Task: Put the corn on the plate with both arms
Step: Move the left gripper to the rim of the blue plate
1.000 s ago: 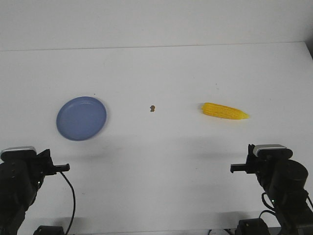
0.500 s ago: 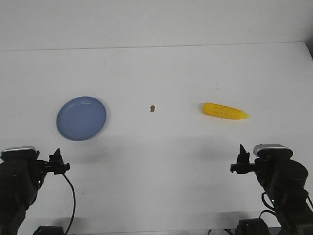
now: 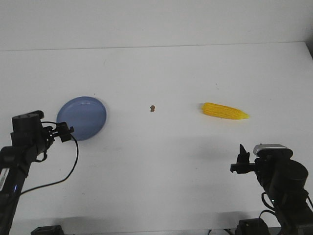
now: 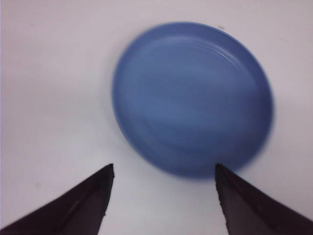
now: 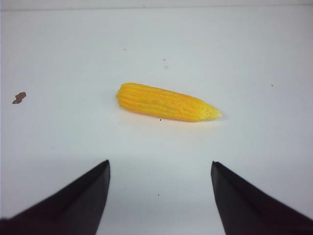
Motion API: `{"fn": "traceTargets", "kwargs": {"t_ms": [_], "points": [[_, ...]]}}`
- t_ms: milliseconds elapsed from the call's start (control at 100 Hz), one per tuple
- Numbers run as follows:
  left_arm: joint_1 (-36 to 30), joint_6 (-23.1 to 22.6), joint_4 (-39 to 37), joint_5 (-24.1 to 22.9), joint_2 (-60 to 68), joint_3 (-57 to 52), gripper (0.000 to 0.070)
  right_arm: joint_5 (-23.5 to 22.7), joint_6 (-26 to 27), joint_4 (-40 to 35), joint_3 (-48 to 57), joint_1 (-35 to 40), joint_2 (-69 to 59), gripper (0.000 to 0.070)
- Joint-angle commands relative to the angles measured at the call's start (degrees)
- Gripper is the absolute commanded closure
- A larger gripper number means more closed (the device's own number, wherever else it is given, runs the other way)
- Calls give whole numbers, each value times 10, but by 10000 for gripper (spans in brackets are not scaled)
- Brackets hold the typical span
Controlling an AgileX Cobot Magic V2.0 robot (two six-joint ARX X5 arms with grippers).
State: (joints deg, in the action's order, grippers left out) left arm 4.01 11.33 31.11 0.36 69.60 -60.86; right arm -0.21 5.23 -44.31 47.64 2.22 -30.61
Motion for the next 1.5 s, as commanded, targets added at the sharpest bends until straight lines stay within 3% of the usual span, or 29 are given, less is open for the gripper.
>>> {"fn": "traceTargets", "kwargs": {"t_ms": [0, 520, 670, 1490], "points": [[13, 3, -6, 3, 43, -22, 274, 1, 6, 6, 10, 1, -2, 265], [84, 6, -64, 47, 233, -79, 274, 0, 6, 6, 10, 1, -2, 265], [92, 17, -85, 92, 254, -79, 274, 0, 6, 6, 10, 1, -2, 265], [92, 16, -114, 91, 307, -79, 273, 0, 6, 6, 10, 1, -2, 266]]}}
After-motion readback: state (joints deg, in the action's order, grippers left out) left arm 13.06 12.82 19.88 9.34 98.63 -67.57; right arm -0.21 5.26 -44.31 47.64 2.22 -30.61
